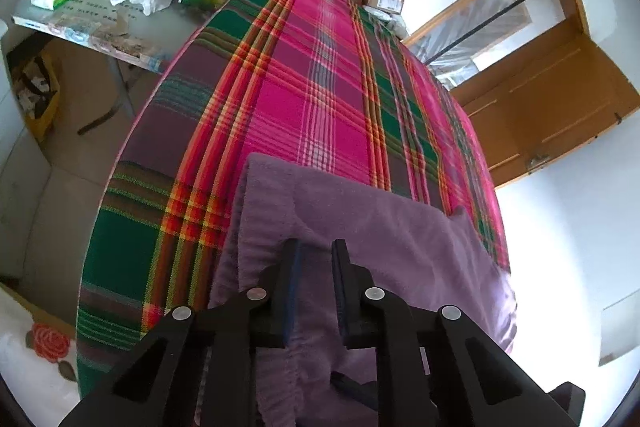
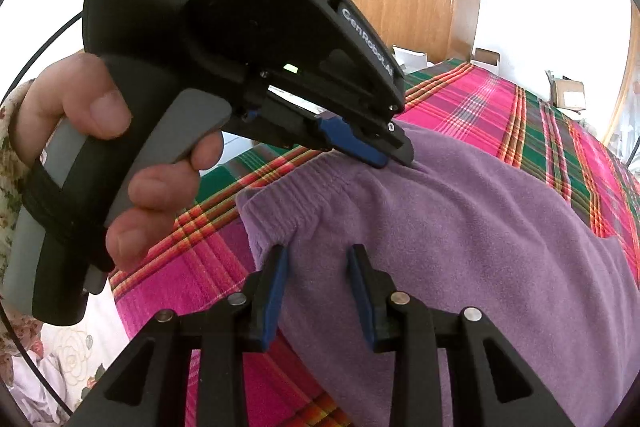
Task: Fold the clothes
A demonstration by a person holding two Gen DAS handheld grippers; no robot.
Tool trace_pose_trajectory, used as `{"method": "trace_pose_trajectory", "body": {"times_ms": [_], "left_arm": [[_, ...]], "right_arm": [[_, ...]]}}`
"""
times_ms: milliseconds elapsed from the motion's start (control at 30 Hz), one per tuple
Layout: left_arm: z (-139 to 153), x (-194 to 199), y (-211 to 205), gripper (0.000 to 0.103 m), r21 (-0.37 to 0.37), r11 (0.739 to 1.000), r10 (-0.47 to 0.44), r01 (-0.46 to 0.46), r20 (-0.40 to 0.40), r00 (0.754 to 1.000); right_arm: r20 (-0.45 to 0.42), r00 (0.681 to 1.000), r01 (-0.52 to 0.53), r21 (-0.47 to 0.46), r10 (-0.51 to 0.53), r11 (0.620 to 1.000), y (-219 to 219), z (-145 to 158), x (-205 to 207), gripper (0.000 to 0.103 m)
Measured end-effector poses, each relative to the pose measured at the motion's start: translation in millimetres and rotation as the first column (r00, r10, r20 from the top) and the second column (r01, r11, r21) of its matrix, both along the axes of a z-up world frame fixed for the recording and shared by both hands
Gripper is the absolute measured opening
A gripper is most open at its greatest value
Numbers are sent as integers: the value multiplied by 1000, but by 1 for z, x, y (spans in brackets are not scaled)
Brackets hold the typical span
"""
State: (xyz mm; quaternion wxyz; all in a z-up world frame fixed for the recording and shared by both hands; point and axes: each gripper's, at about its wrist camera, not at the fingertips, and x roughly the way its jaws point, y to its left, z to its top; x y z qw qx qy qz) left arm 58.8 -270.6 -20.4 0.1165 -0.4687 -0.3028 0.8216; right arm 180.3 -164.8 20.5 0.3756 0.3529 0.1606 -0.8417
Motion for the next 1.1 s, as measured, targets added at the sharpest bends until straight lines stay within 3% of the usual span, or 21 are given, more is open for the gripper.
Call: {"method": "trace_pose_trajectory", "body": {"times_ms": [567, 667, 900, 1100], "left_arm": [[5, 4, -2, 15, -15, 1000, 11, -11, 14, 1000], [14, 13, 0, 26, -57, 998, 31, -31, 3, 1000], [27, 46, 17, 28, -130, 991, 9, -14, -34, 999], [18, 60, 33, 28, -235, 972, -18, 9, -36, 999]], "right_arm": [[-57, 998, -8, 46, 10, 999, -1, 8, 10, 34], [-60, 998, -15, 52, 18, 999, 1, 11, 11, 36], [-161, 987, 39, 84, -25, 996, 30, 28, 20, 43], [-80, 994, 87, 128, -77, 988, 47, 8, 11, 43]]}}
